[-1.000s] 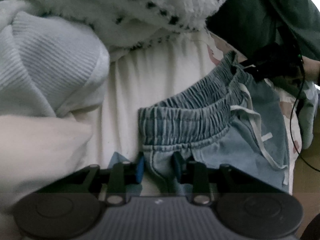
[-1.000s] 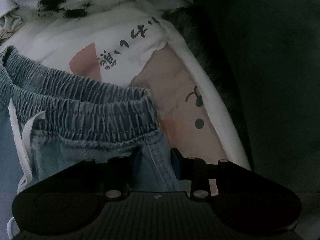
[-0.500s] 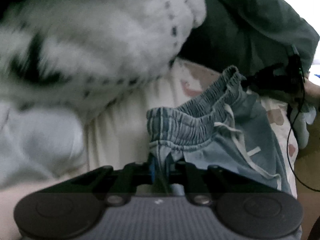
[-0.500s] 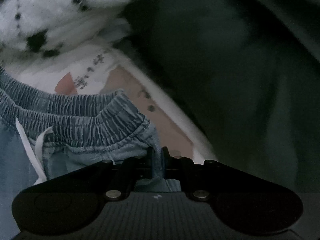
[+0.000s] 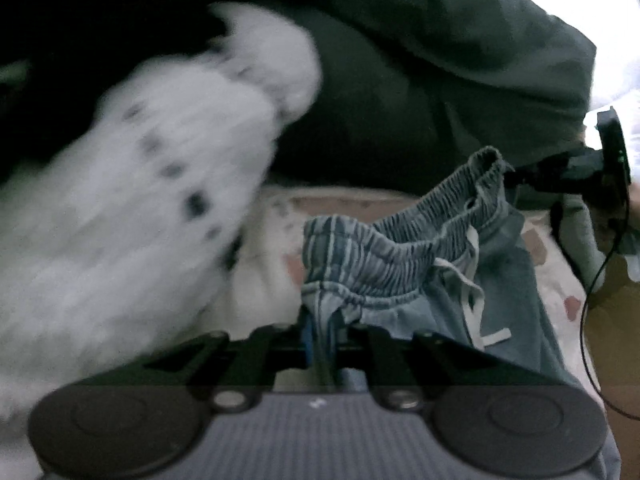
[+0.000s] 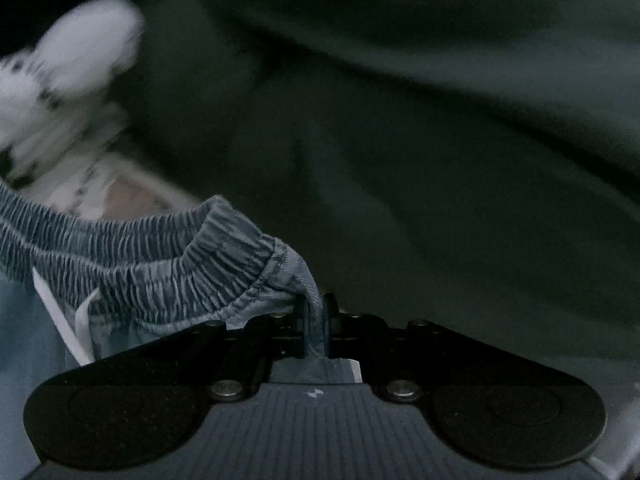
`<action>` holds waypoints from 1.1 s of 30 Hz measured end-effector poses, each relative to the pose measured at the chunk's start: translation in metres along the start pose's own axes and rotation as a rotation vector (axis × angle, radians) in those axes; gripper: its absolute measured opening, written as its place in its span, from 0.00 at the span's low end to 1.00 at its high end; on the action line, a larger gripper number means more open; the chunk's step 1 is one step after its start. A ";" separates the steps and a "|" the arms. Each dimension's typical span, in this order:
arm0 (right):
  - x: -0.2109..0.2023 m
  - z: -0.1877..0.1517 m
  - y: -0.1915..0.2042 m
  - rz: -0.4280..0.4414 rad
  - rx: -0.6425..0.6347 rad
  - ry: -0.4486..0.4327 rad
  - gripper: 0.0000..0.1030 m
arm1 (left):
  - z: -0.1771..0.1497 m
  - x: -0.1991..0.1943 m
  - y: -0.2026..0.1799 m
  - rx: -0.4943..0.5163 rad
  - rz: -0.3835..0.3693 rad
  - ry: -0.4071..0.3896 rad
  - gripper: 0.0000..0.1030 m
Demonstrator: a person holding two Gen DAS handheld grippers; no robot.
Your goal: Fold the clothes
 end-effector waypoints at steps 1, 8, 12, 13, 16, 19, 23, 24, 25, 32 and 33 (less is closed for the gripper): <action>-0.009 -0.003 -0.008 -0.015 0.017 -0.011 0.03 | 0.005 0.002 -0.006 0.014 -0.010 -0.003 0.07; -0.081 -0.023 -0.055 -0.100 0.091 -0.066 0.03 | 0.031 0.006 -0.044 0.082 -0.079 -0.032 0.07; -0.129 -0.035 -0.071 -0.129 0.105 -0.071 0.03 | 0.044 0.007 -0.062 0.102 -0.125 -0.043 0.07; -0.139 -0.038 -0.074 -0.134 0.109 -0.070 0.03 | 0.046 0.007 -0.066 0.107 -0.134 -0.046 0.07; -0.154 -0.043 -0.085 -0.148 0.119 -0.061 0.03 | 0.051 0.009 -0.075 0.125 -0.139 -0.050 0.07; -0.131 -0.045 -0.089 -0.143 0.143 -0.026 0.03 | 0.056 0.019 -0.075 0.138 -0.116 -0.044 0.07; -0.073 -0.049 -0.090 -0.122 0.169 0.033 0.03 | 0.058 0.045 -0.061 0.134 -0.069 -0.016 0.06; -0.055 -0.048 -0.088 -0.114 0.177 0.047 0.03 | 0.057 0.052 -0.056 0.132 -0.059 -0.004 0.06; -0.038 -0.047 -0.086 -0.109 0.183 0.060 0.03 | 0.057 0.059 -0.051 0.132 -0.048 0.008 0.06; 0.072 -0.035 -0.068 -0.093 0.214 0.148 0.03 | 0.050 0.087 -0.031 0.151 0.026 0.068 0.06; 0.084 -0.033 -0.066 -0.091 0.218 0.159 0.03 | 0.050 0.091 -0.028 0.149 0.036 0.079 0.06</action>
Point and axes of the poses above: each gripper's, at about its wrist camera, not at the fingertips, and x roughly the way its jaws point, y to its left, z to its top, the point moved 8 cm from there along x, roughly the way its jaws point, and after that the axes turned 13 degrees about y, right-handed, at the moved point
